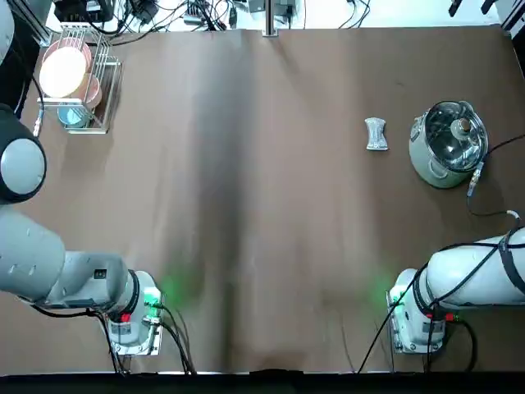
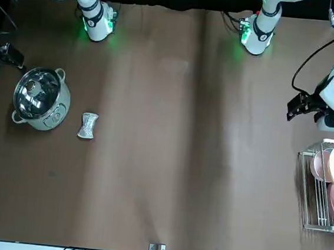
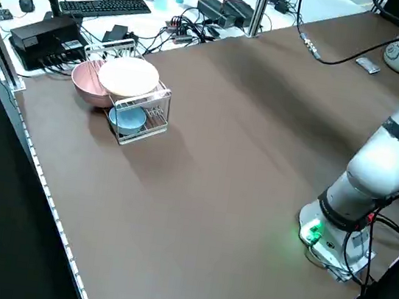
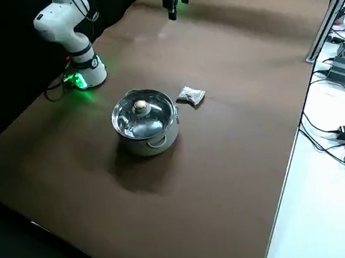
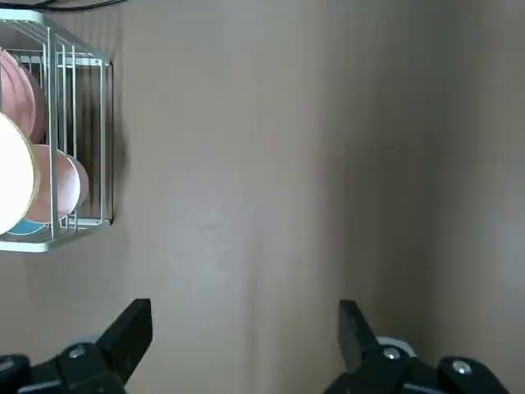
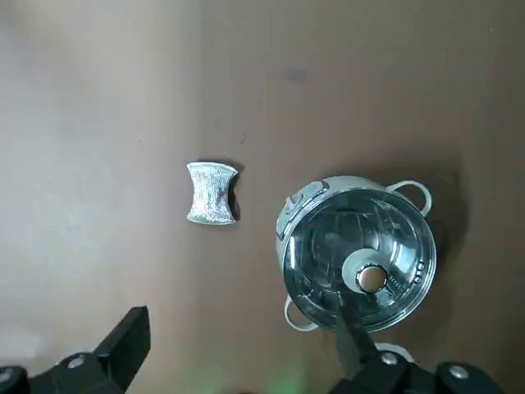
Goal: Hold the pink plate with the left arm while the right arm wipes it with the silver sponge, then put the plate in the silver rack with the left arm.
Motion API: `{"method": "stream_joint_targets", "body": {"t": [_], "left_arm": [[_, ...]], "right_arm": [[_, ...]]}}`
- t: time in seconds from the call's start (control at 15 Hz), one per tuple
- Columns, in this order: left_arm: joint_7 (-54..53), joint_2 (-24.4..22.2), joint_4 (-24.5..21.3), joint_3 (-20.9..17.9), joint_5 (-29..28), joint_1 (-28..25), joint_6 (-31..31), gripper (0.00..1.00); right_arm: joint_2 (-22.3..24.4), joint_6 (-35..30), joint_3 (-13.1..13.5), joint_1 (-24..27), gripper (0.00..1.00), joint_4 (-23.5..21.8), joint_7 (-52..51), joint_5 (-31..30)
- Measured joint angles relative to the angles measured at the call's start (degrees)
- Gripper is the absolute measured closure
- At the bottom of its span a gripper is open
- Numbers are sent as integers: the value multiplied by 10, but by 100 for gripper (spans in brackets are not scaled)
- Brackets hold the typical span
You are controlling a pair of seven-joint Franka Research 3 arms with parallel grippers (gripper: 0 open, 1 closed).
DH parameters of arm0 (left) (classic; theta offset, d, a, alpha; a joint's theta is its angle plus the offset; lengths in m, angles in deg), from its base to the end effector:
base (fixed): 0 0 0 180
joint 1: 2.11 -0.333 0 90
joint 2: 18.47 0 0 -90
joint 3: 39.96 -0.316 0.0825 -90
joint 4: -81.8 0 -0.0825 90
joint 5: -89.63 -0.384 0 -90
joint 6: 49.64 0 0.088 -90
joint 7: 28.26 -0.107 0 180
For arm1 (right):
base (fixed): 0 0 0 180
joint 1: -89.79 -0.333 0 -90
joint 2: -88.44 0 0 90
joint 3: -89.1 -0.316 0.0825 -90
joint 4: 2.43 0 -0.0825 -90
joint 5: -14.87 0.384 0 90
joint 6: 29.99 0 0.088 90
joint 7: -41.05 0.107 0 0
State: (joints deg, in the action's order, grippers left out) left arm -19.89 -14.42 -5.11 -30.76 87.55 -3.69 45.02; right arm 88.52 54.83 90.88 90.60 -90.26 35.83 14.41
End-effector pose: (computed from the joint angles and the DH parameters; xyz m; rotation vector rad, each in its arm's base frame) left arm 0.5802 -0.0705 0.6179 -3.1241 -0.0189 -0.1068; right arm 0.5443 -0.0256 0.6353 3.1353 0.0712 -0.0809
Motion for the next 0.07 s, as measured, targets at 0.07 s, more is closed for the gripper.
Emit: {"method": "stream_joint_targets", "body": {"t": [0.07], "left_arm": [[0,0,0,-1,0,0,2,0]], "right_arm": [[0,0,0,0,0,0,0,0]]}}
